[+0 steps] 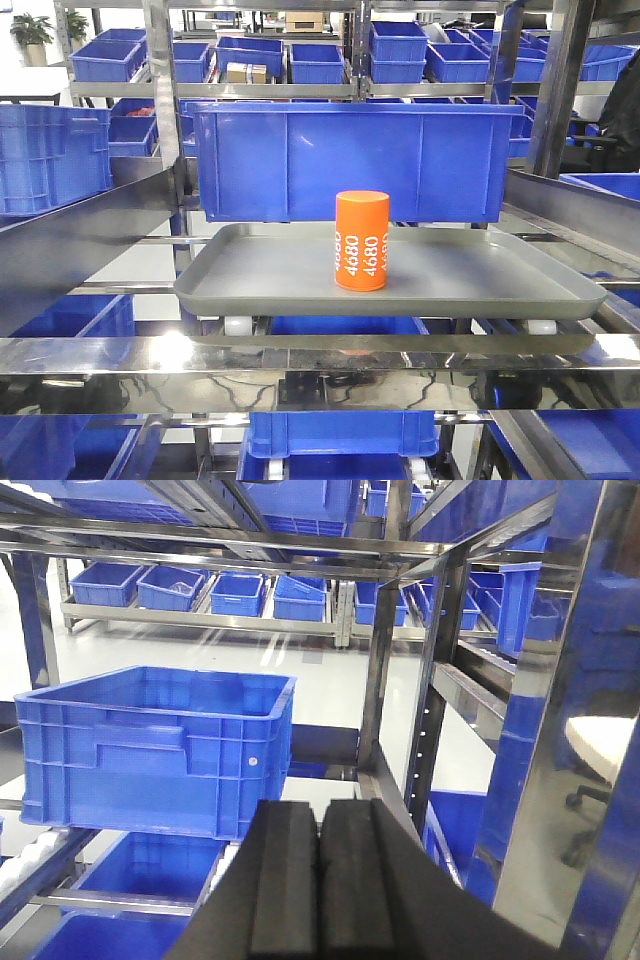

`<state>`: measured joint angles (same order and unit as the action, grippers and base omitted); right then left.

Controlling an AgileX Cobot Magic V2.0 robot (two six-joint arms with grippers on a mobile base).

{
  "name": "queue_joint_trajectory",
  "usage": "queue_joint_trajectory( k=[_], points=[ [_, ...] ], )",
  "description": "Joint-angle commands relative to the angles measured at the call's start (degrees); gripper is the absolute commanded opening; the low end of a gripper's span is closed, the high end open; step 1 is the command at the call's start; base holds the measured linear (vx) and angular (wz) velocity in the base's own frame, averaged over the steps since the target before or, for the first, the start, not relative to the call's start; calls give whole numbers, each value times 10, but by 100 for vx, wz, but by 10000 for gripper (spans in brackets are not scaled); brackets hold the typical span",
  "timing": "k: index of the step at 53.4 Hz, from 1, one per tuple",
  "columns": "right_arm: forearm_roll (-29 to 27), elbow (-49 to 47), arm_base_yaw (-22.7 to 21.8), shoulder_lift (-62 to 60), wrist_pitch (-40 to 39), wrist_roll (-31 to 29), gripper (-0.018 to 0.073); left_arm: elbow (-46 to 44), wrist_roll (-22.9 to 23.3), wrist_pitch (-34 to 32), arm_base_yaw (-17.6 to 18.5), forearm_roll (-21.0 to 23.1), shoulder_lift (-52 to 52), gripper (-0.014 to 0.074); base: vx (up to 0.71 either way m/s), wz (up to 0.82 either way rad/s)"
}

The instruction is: Grab orange capacitor from left shelf to right conveyor

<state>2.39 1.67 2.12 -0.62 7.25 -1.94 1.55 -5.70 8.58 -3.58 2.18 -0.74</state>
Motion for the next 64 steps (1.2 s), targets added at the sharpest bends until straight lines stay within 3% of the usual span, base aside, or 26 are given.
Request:
queue_joint_trajectory(
  k=[1,53,64],
  points=[
    [6,5,0,-4,-48,-6,-8,19,1,-47,-1,2,-7,-6,0,0],
    [-4,2,0,-4,-59,-4,-8,19,1,-47,-1,2,-7,-6,0,0],
    [-30,-55,0,-4,-72,-4,-8,19,1,-47,-1,2,-7,-6,0,0]
  ],
)
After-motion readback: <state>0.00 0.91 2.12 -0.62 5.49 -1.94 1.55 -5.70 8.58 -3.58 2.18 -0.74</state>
